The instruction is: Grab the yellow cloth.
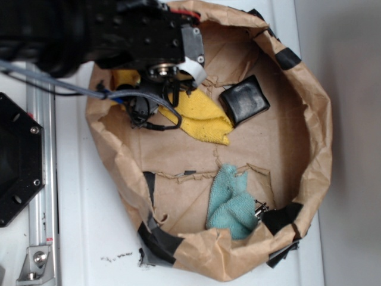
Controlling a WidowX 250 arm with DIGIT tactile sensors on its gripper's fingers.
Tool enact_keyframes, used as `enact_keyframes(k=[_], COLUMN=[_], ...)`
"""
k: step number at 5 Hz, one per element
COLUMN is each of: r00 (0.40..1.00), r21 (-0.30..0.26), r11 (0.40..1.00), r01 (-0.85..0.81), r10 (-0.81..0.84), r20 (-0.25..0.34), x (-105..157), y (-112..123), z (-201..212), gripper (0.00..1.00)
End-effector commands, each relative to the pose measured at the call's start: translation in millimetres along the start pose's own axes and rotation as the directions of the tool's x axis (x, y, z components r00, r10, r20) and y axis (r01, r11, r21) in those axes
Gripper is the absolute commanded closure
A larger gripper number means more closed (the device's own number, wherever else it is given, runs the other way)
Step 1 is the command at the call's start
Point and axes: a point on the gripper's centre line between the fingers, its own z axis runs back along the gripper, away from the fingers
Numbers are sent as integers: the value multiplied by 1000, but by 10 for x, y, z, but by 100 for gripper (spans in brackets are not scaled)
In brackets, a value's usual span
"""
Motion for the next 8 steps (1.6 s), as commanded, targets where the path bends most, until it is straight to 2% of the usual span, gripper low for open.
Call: enact_keyframes(k=[1, 2, 3, 4, 5, 6, 7, 8], r00=[923, 859, 845, 880, 887, 937, 938, 953], r21=[-35, -113, -116, -95, -81, -130, -177, -160], r11=[950, 873, 856, 891, 892, 936, 930, 945], r01=[-311, -475, -503, -444, -446, -328, -323, -286], r10=[311, 488, 516, 454, 452, 340, 340, 297], r20=[227, 153, 140, 143, 93, 81, 70, 54], x=[394, 413, 391, 287, 60, 72, 176, 297], y=[-169, -227, -287, -259, -86, -91, -141, -255], z=[1212, 1434, 1314, 1150, 601, 78, -220, -306], gripper=[100, 100, 100, 0, 0, 0, 0, 0])
